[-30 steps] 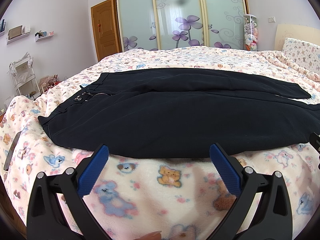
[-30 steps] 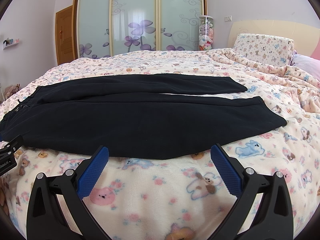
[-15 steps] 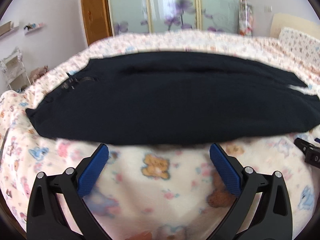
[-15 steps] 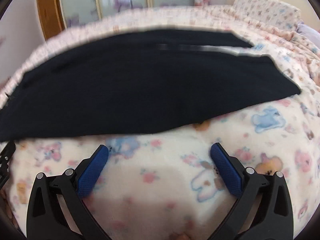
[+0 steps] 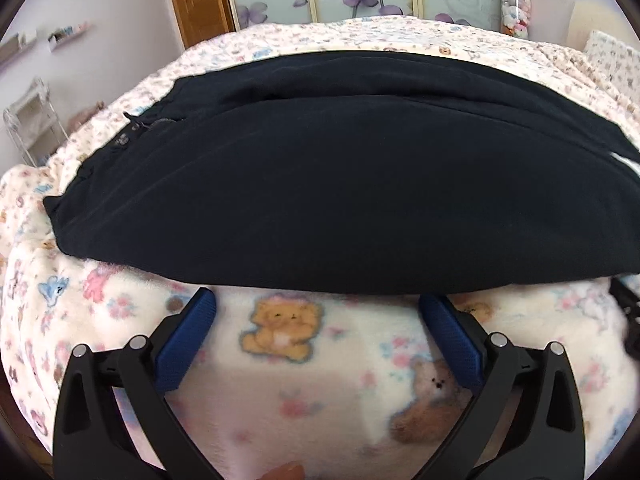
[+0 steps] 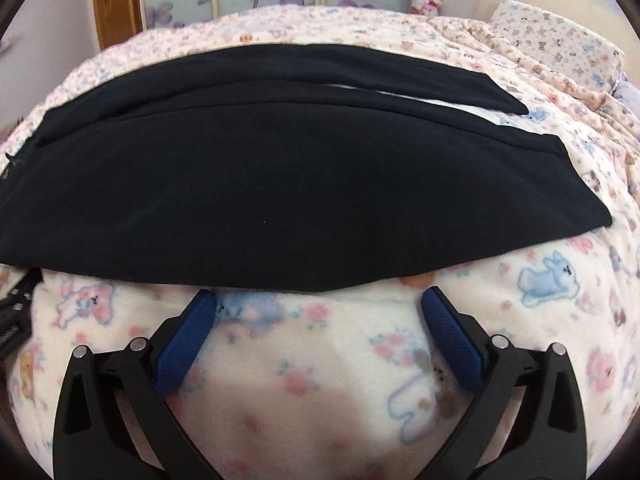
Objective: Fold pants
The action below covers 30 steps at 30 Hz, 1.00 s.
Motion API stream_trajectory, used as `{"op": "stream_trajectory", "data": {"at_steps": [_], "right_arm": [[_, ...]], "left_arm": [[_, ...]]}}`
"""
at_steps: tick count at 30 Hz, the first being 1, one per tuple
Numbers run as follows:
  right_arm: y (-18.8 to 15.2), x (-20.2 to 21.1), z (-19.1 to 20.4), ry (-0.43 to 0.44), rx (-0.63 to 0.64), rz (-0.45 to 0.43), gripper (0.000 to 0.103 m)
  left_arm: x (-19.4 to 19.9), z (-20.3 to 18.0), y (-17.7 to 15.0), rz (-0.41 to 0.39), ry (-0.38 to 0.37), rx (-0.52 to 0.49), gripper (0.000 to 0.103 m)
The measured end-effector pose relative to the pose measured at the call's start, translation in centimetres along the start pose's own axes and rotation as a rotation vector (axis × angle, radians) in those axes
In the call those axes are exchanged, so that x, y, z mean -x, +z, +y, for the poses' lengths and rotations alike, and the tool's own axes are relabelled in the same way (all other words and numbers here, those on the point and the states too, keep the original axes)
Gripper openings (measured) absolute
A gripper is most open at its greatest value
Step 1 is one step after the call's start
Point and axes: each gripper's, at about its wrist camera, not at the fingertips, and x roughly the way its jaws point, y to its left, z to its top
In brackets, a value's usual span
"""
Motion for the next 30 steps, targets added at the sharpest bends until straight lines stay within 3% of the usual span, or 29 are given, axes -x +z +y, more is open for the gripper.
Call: {"op": "stream_trajectory", "data": {"at_steps": [3,12,30], "right_arm": [[-0.2,0.2,-0.2,0.016,-0.011,-0.016,0.102],[-0.3,0.4,0.2,0.016,-0.014,-0.025,0.102],[0.1,0.2,0.0,0.025,-0.022,-0.022,0.102]], "left_arm": [[0.3,-0.1,-0.4,-0.025,0.015,-0.005,0.101],[0.1,0.9,-0.3,-0.016,-0.053,0.030,0.101],[0.1,0.7,-0.4,-0.022,-0.041,0.018,0.101]]}}
